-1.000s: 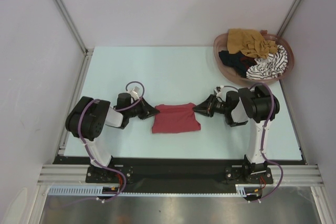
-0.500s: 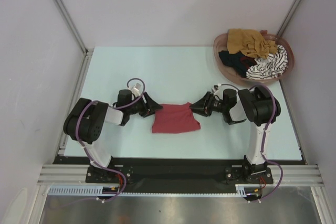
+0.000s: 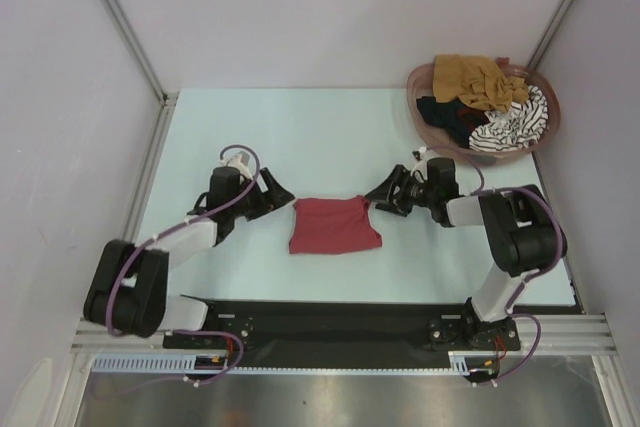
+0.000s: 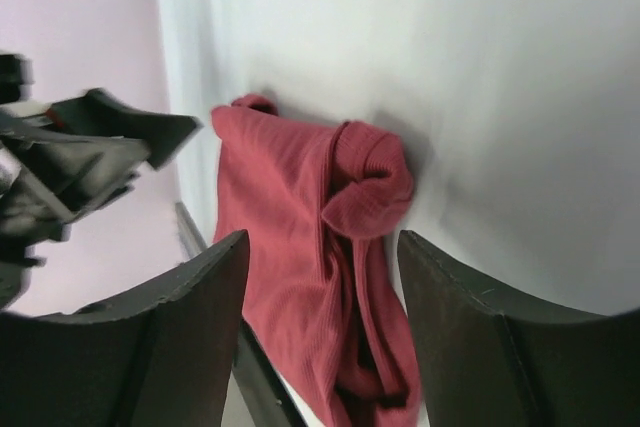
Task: Fold and stack the tank tops
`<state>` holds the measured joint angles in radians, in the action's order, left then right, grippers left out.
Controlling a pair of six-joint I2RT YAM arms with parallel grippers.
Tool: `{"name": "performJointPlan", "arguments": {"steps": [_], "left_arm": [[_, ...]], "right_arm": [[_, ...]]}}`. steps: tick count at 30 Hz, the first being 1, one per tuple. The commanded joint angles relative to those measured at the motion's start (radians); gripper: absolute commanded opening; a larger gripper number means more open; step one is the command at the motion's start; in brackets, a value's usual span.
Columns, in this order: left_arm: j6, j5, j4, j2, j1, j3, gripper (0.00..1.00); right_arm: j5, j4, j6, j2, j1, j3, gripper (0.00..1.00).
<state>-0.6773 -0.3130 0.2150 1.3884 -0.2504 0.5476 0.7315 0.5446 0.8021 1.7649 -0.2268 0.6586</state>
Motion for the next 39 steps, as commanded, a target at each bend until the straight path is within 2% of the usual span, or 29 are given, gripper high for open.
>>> {"name": "performJointPlan", "arguments": {"steps": [1, 4, 5, 6, 7, 8, 10, 15, 17, 18, 25, 28, 31, 34, 35, 36, 38, 39], "left_arm": [[0.058, 0.109, -0.166, -0.147, -0.036, -0.018, 0.88], [0.045, 0.207, -0.287, -0.258, -0.122, -0.038, 0.89], [0.032, 0.230, -0.316, -0.281, -0.144, -0.043, 0.89], [0.025, 0.270, -0.359, -0.322, -0.185, -0.054, 0.90], [0.016, 0.282, -0.391, -0.339, -0.203, -0.067, 0.95], [0.009, 0.294, -0.391, -0.351, -0.220, -0.067, 0.96], [-0.001, 0.295, -0.401, -0.376, -0.254, -0.100, 0.96], [-0.044, 0.288, -0.361, -0.397, -0.296, -0.179, 0.91], [-0.057, 0.281, -0.321, -0.394, -0.303, -0.198, 0.91], [-0.061, 0.272, -0.303, -0.387, -0.306, -0.213, 0.89], [-0.090, 0.229, -0.163, -0.355, -0.342, -0.238, 0.85], [-0.085, 0.235, -0.135, -0.344, -0.352, -0.238, 0.84], [-0.079, 0.229, -0.123, -0.325, -0.352, -0.233, 0.74], [-0.080, 0.212, -0.094, -0.308, -0.355, -0.239, 0.54], [-0.080, 0.207, -0.077, -0.295, -0.357, -0.242, 0.51], [-0.082, 0.197, -0.068, -0.289, -0.360, -0.242, 0.50], [-0.080, 0.181, -0.039, -0.267, -0.363, -0.247, 0.44], [-0.079, 0.170, -0.028, -0.261, -0.365, -0.248, 0.42]], "right_arm": [[-0.183, -0.308, -0.197, -0.132, -0.051, 0.052, 0.67], [-0.323, -0.478, -0.269, -0.243, -0.120, 0.052, 0.71], [-0.352, -0.517, -0.285, -0.286, -0.164, 0.056, 0.76], [-0.378, -0.600, -0.294, -0.300, -0.184, 0.061, 0.86], [-0.421, -0.626, -0.308, -0.332, -0.224, 0.056, 0.92], [-0.441, -0.646, -0.313, -0.332, -0.224, 0.053, 0.96], [-0.496, -0.701, -0.313, -0.367, -0.273, 0.042, 0.96], [-0.534, -0.738, -0.282, -0.413, -0.309, -0.010, 0.83], [-0.544, -0.732, -0.277, -0.426, -0.313, -0.025, 0.82], [-0.546, -0.718, -0.277, -0.427, -0.312, -0.036, 0.79], [-0.446, -0.621, -0.277, -0.371, -0.313, -0.050, 0.62], [-0.428, -0.588, -0.284, -0.360, -0.316, -0.054, 0.59], [-0.417, -0.583, -0.287, -0.367, -0.321, -0.056, 0.54], [-0.374, -0.563, -0.281, -0.371, -0.322, -0.066, 0.45], [-0.363, -0.554, -0.270, -0.372, -0.324, -0.076, 0.41], [-0.342, -0.554, -0.265, -0.375, -0.322, -0.082, 0.32], [-0.325, -0.506, -0.244, -0.377, -0.322, -0.096, 0.23], [-0.310, -0.500, -0.235, -0.377, -0.322, -0.109, 0.12]]}}
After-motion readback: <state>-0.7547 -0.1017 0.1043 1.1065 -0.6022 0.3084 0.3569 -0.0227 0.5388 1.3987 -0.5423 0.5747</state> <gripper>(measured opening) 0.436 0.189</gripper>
